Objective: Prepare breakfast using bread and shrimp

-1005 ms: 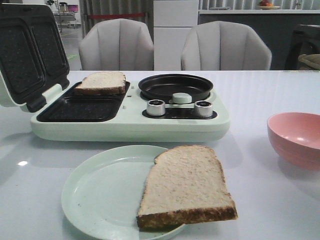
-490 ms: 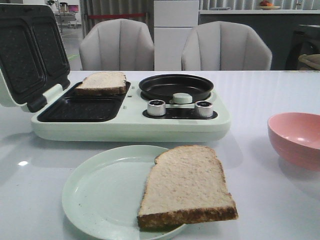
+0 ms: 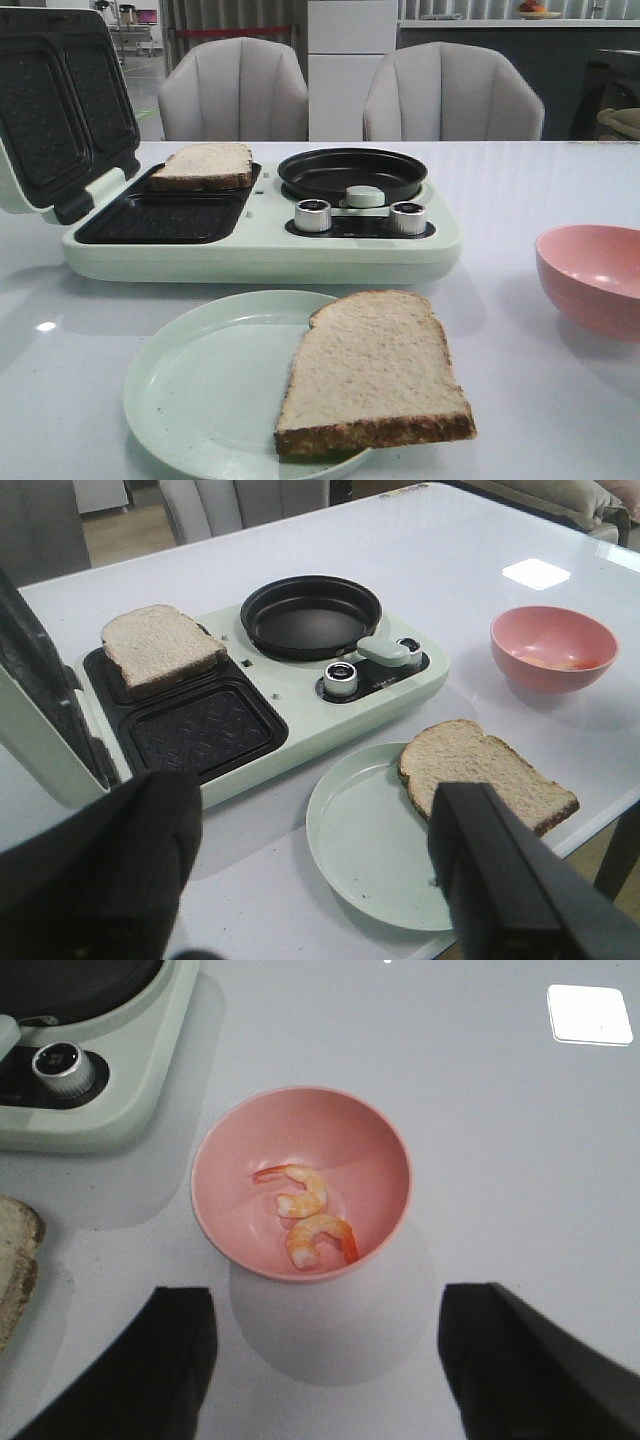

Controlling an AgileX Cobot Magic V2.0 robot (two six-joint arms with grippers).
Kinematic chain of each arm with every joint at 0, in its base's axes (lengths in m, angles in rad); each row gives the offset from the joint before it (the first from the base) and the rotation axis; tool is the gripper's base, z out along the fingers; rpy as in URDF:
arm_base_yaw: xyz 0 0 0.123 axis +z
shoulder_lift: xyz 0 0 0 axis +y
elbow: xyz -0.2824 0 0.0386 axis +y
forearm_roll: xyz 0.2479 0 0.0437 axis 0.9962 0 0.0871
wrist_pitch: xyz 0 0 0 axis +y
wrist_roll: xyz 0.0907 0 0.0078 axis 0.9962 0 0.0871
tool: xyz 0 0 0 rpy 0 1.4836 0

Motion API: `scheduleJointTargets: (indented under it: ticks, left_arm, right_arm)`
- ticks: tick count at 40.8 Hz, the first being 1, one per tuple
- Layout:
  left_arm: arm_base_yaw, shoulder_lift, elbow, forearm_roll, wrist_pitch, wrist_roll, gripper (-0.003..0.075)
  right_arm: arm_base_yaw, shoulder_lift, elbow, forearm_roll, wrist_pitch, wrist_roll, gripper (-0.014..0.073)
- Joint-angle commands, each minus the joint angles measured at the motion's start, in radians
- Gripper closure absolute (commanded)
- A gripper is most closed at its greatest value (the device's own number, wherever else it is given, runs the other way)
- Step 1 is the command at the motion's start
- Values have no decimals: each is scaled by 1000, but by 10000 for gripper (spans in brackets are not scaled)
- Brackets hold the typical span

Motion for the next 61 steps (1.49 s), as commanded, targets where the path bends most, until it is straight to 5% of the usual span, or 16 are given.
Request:
scheduleJointTargets:
  ticks: [1,14,28,61]
  left_arm:
    - [0,6,-28,-13,-80,-1,190]
    - [0,6,-28,-13,-80,-1,190]
    - [0,6,-28,-13,-80,-1,190]
    - [0,6,-28,-13,-80,-1,190]
  right_arm:
    - [-7,3,-39,58,-73,-7,22]
    - [15,215,-41,479,179,-216,22]
    - [228,553,-40,787,26,-404,22]
    - [294,982,-306,836,72,-423,22]
